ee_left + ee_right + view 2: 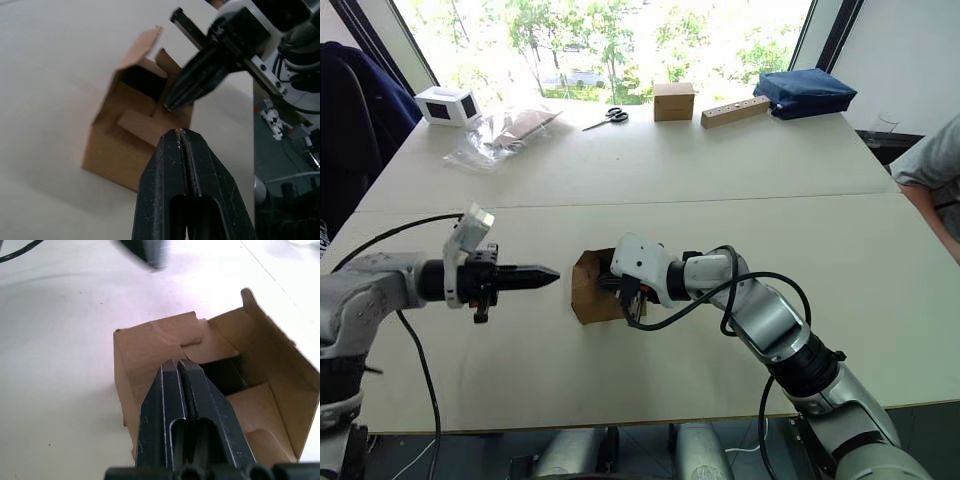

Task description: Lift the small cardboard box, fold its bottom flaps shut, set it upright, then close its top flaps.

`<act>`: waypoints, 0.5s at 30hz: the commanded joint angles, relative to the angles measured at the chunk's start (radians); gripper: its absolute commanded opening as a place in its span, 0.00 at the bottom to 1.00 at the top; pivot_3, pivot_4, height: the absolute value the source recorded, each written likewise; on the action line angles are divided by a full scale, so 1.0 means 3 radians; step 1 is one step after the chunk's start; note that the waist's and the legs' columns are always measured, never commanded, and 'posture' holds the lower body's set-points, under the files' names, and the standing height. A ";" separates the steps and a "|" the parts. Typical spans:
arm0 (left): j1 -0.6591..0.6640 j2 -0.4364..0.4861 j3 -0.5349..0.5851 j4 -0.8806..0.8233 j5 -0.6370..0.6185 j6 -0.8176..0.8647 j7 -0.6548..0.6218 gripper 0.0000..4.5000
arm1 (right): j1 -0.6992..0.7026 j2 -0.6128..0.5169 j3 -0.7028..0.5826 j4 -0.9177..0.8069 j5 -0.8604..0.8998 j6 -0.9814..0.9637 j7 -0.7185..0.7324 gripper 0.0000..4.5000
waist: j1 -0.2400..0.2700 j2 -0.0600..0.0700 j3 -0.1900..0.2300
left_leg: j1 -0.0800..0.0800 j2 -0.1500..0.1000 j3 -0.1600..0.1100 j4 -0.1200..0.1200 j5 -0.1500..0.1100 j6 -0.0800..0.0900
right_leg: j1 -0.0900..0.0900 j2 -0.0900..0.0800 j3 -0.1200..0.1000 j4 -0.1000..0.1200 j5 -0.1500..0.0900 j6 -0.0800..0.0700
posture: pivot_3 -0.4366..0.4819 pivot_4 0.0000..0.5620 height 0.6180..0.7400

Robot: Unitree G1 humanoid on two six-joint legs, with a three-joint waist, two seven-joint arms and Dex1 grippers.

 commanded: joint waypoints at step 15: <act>-0.0081 -0.0174 -0.0550 0.0391 0.0141 -0.0571 0.0295 0.00 | -0.0204 0.0102 -0.0846 -0.0295 0.0684 0.0086 0.0139 0.00 | 0.0001 0.0000 0.0000 | 0.0000 0.0000 0.0000 -0.0001 0.0000 -0.0001 | 0.0001 0.0001 0.0000 -0.0003 0.0000 0.0000 | 0.48 0.27 1.00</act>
